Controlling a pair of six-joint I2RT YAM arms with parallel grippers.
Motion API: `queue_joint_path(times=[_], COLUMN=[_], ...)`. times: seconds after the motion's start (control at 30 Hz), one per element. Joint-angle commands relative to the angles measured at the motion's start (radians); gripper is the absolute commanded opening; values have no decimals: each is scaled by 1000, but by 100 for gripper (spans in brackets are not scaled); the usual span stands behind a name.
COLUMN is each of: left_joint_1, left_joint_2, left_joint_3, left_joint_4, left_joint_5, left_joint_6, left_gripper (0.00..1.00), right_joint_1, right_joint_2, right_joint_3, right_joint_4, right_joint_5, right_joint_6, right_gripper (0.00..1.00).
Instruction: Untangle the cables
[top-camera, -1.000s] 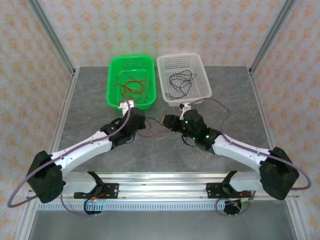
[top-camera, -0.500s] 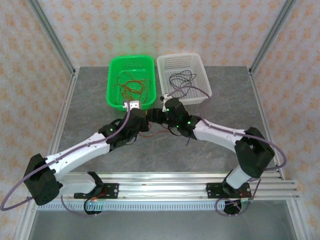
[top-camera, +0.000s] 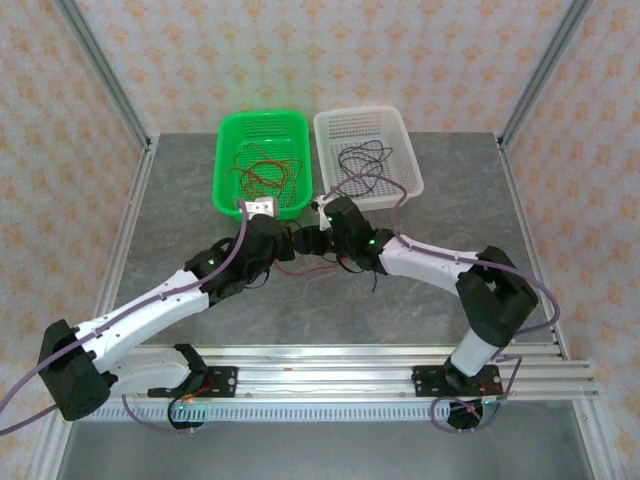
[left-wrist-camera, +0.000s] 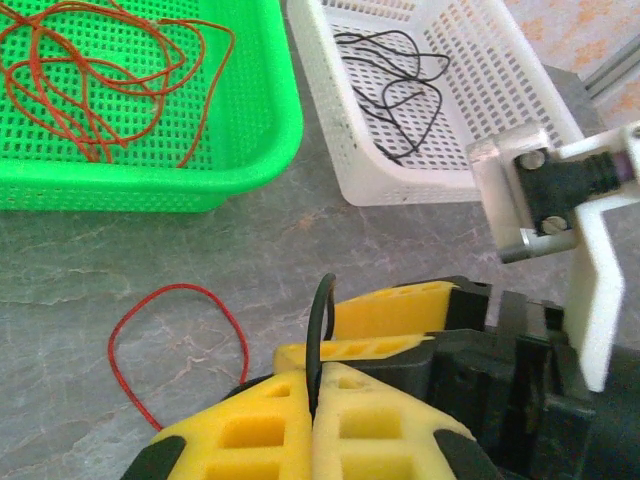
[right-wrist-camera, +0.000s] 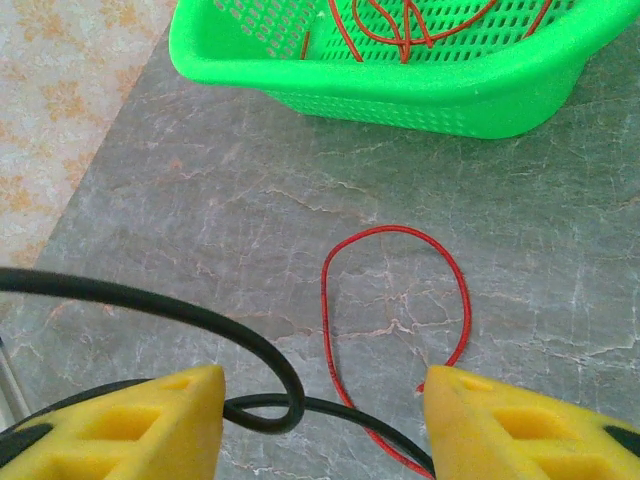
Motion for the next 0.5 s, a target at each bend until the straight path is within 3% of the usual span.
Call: queue_joint_path(times=[0.0,0.23,0.47], left_joint_1=[-9,-11,-12], left_joint_2=[-23,-63,-101], left_joint_3=[36,50,100], left_joint_4=[-2,-9,-42], left_joint_5=[38,72,63], left_joint_6=[14,14,30], left_gripper=[0,0,0], right_joint_1=[-5,-8,-35], right_joint_2=[31,119,104], right_joint_3=[29,55,-65], right_joint_4=[50,51,90], right_joint_5=[11,203,327], right_joint_6=[19,90,154], right_gripper=[53,47,43])
